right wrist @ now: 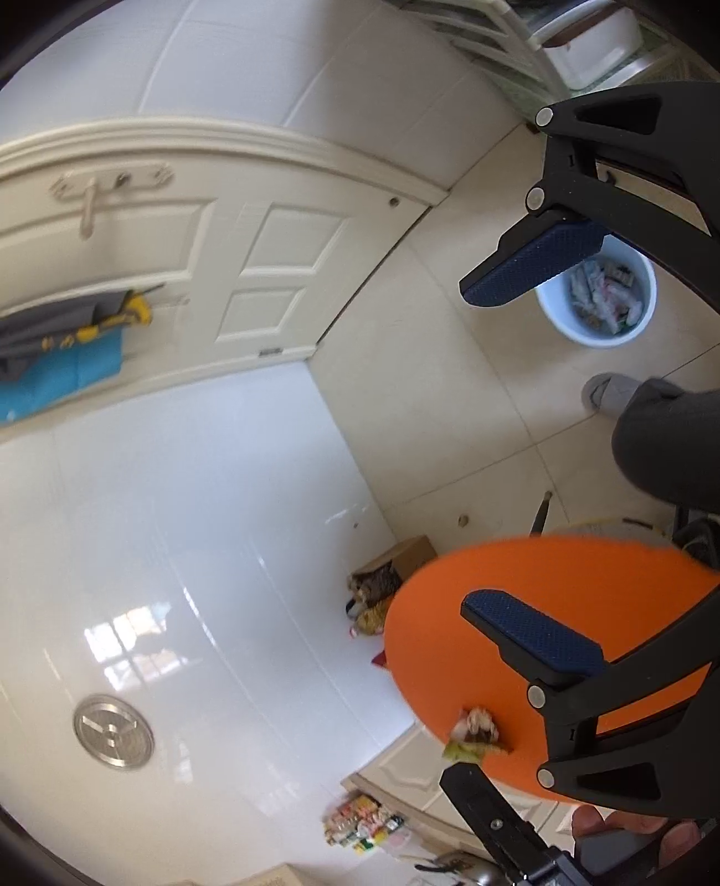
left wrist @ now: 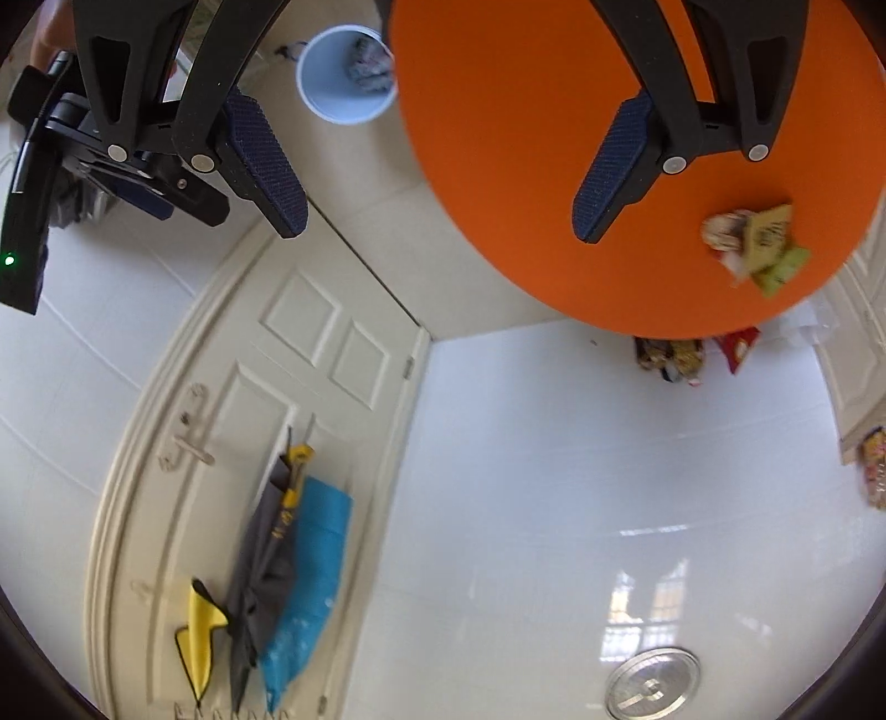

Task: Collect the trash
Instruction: 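Return both grippers to the orange table, then grasp the yellow printed snack bag with the right gripper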

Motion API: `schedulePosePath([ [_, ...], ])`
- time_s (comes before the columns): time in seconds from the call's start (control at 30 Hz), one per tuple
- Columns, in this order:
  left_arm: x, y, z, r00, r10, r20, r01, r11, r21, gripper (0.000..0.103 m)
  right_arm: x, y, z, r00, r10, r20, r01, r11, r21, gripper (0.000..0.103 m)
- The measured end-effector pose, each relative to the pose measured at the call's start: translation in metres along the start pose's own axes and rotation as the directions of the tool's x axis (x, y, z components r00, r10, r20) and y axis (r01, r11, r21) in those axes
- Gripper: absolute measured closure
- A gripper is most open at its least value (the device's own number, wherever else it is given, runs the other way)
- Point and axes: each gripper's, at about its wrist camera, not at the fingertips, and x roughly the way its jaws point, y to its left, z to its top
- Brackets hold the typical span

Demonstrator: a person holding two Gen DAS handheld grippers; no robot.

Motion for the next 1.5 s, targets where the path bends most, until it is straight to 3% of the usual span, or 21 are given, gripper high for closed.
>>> schedulePosePath([
  [0.2,-0.069,0.031,-0.025,0.990,0.114,0.084,-0.110,0.993,-0.045,0.005,-0.007,0.074,0.006,0.995,0.098,0.036,-0.094,0.991,-0.096,0.000],
  [0.33,-0.113,0.052,-0.046,0.971,0.203,0.126,-0.194,0.978,-0.076,0.004,-0.007,0.119,0.007,0.986,0.158,0.045,-0.149,0.976,-0.161,0.000],
  [0.77,-0.201,0.107,-0.112,0.917,0.373,0.139,-0.343,0.918,-0.198,0.004,-0.001,0.247,-0.014,0.954,0.300,-0.008,-0.283,0.887,-0.365,0.000],
  [1.07,-0.173,0.130,-0.107,0.908,0.415,0.060,-0.387,0.885,-0.258,0.004,0.051,0.296,-0.035,0.948,0.291,-0.129,-0.318,0.841,-0.438,0.000],
  [1.5,-0.060,0.194,-0.050,0.917,0.389,-0.083,-0.396,0.873,-0.285,0.004,0.179,0.336,-0.065,0.921,0.206,-0.330,-0.340,0.838,-0.427,0.000],
])
